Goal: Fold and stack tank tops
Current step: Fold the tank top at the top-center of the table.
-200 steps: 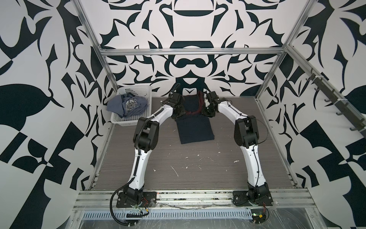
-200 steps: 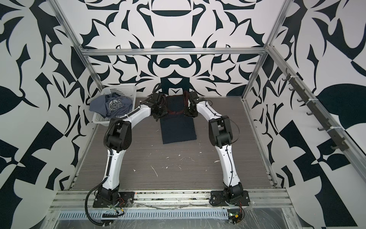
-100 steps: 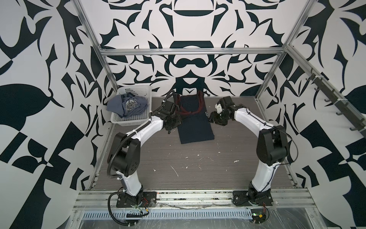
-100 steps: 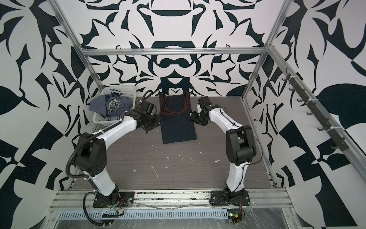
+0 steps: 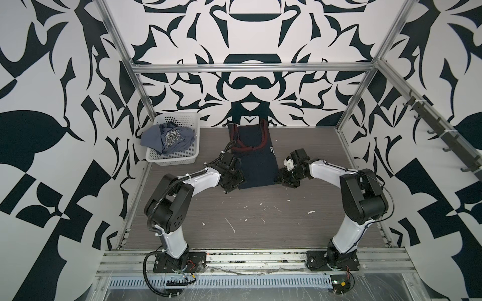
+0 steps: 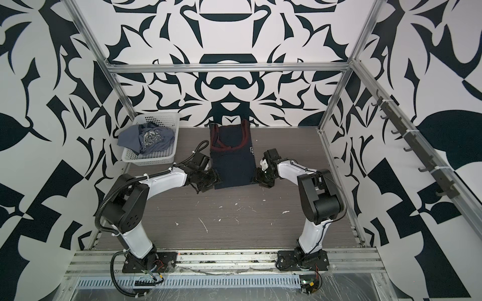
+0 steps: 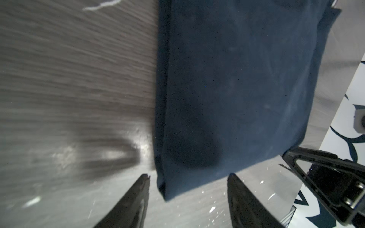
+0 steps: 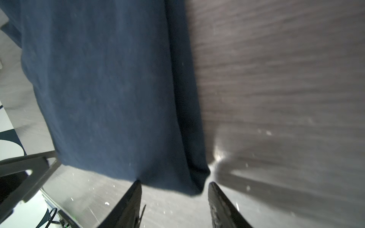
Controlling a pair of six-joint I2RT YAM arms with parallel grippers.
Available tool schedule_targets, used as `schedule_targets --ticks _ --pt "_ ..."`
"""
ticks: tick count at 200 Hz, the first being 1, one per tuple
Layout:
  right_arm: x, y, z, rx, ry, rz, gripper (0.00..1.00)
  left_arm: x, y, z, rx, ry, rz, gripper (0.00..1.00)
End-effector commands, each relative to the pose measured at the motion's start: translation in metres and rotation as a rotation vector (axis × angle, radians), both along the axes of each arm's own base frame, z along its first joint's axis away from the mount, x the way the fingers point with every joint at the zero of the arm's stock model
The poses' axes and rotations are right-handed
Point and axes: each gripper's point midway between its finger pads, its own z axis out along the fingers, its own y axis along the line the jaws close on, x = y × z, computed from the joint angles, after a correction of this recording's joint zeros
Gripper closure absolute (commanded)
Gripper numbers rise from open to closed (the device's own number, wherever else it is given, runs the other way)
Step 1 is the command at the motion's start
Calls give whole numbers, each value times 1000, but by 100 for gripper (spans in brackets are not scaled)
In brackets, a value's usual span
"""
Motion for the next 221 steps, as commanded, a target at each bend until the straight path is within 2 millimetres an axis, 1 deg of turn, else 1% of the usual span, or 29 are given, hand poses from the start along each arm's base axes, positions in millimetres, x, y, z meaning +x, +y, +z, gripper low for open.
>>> schedule_targets --ticks 1,39,57,75,93,112,128,139,160,190,200,221 --pt "10 5 -3 21 -27 -10 42 4 -1 -11 -2 17 14 36" --pt "18 5 -15 2 -20 -13 43 5 1 -28 45 46 8 40" --pt "15 6 -18 -5 -9 -8 49 5 3 -32 57 53 10 47" --pt "11 7 -16 -8 -9 -2 63 4 6 -31 66 47 15 55" --pt "4 5 -12 -39 -13 -5 77 2 7 -27 72 37 17 65" --pt "-8 7 -5 -82 -21 12 87 -6 8 -19 85 28 6 75" --pt "-25 9 2 -97 -26 21 90 -18 9 -10 107 17 -16 82" --pt "-38 8 7 -112 -31 25 90 -30 11 -5 132 11 -29 84" --pt "-68 2 15 -137 -36 17 92 -57 14 6 152 0 -57 85" --pt "-113 -5 24 -139 -24 15 93 -98 20 17 167 6 -78 85" --pt "-125 -8 28 -142 -22 8 93 -110 20 20 155 10 -80 85" --pt "-147 -10 39 -116 -21 -15 93 -131 20 35 125 -1 -76 86"
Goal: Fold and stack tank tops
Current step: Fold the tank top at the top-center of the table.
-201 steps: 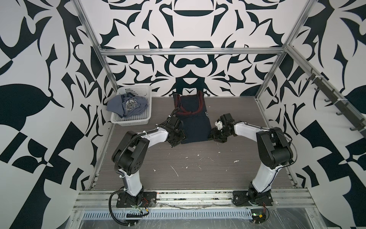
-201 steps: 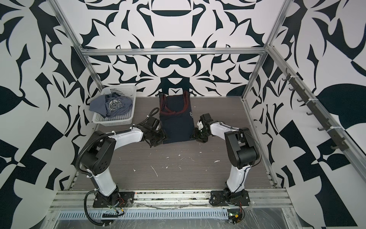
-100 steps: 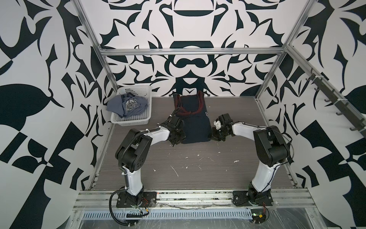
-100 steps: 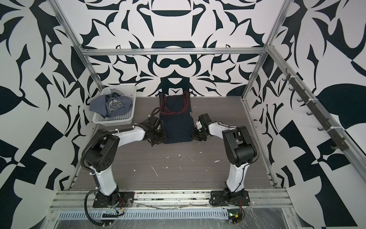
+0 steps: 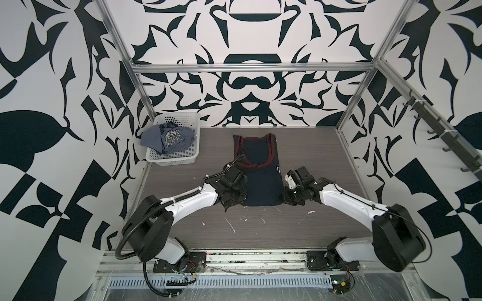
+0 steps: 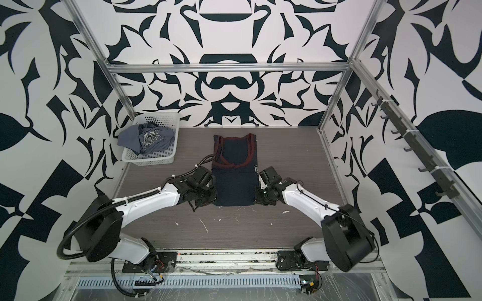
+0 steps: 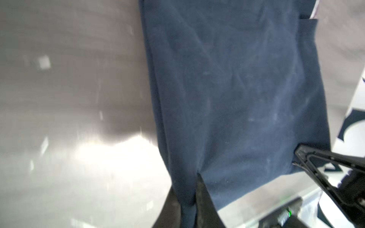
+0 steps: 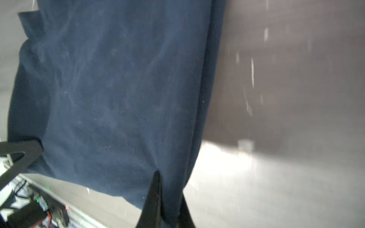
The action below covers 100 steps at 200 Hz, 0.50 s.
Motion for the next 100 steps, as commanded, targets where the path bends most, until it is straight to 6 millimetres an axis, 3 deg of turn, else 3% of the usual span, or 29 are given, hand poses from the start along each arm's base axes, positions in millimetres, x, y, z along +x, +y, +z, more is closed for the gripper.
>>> schedule_targets --ticks 1,17,25,49,83,87,100 --pt "-24 -14 7 -24 30 -75 93 -25 19 4 43 35 56 86" --pt "-32 -13 22 16 6 -92 93 -37 15 17 11 29 49 86" --pt "-33 -12 32 33 -12 -97 93 -39 12 33 -38 5 47 85" --pt "-22 -10 65 46 -83 -105 94 -30 2 63 -107 -55 46 85" --pt "16 2 108 48 -190 -93 97 9 -13 109 -160 -156 45 83" --pt "21 3 111 46 -201 -93 97 16 -15 104 -139 -142 51 83" --pt "42 4 124 56 -227 -103 98 35 -17 112 -151 -152 69 83"
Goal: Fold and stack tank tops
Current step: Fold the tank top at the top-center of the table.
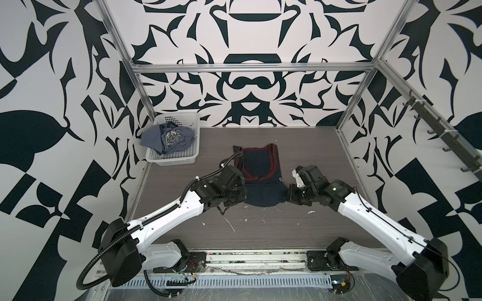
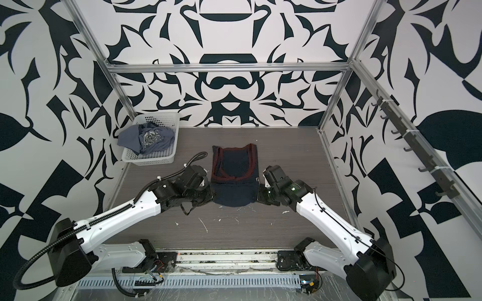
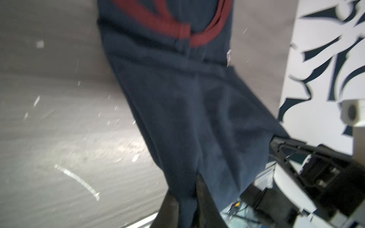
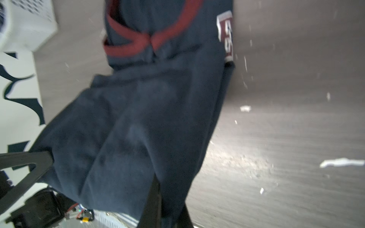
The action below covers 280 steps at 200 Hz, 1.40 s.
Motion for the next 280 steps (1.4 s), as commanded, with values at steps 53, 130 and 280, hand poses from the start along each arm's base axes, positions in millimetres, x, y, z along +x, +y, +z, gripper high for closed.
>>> schedule_targets --ticks 53,130,280 --pt "124 -3 61 111 -155 -73 99 116 2 30 -74 -40 120 82" --pt "229 8 48 143 -134 -62 98 204 21 6 -153 27 233 81" --pt "331 27 -5 96 -136 -56 98 297 58 -64 -129 114 386 82"
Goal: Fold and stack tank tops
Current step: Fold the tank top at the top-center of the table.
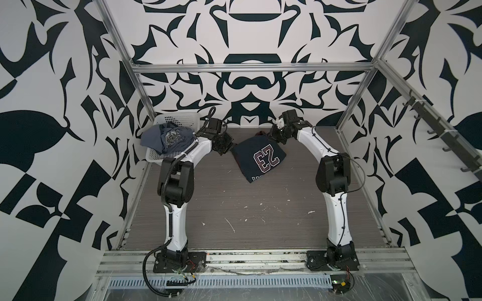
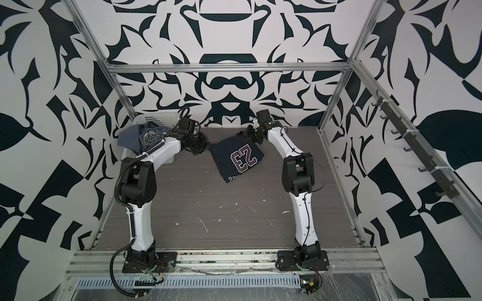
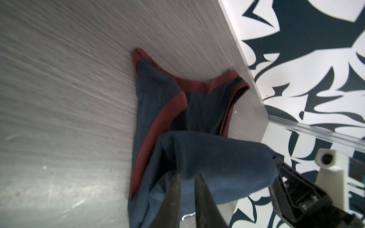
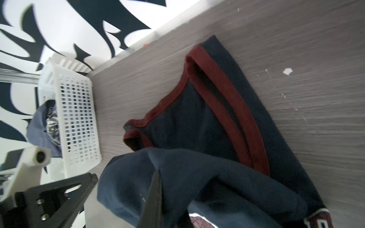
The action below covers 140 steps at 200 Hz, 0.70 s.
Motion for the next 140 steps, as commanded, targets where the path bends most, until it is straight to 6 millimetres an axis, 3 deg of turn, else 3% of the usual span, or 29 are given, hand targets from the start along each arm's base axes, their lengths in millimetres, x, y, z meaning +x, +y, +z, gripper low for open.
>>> schedule_targets --ticks 1,32,59,81,86,122,129,132,140 --pt "4 -9 17 -45 -63 0 98 7 1 -15 13 29 4 82" --pt "10 -16 -19 -100 -31 11 98 6 1 -41 47 72 -8 81" --pt "15 -14 -42 -125 -10 43 98 1 2 -43 90 49 -10 60" --pt "18 -16 -50 -144 -2 44 99 -7 -4 -37 125 10 -41 49" --pt "17 -17 -65 -152 27 42 98 -9 -6 -36 131 6 -47 48" --pt "3 -21 -88 -172 87 30 99 -18 -25 -49 143 8 -105 41" --pt "-4 -22 -100 -178 115 28 99 -18 -28 -53 151 9 -116 40" --pt "-6 -22 -91 -175 103 26 99 -18 -29 -56 153 11 -121 40" --pt "-15 -21 -92 -171 121 20 99 -18 -31 -60 160 10 -135 40"
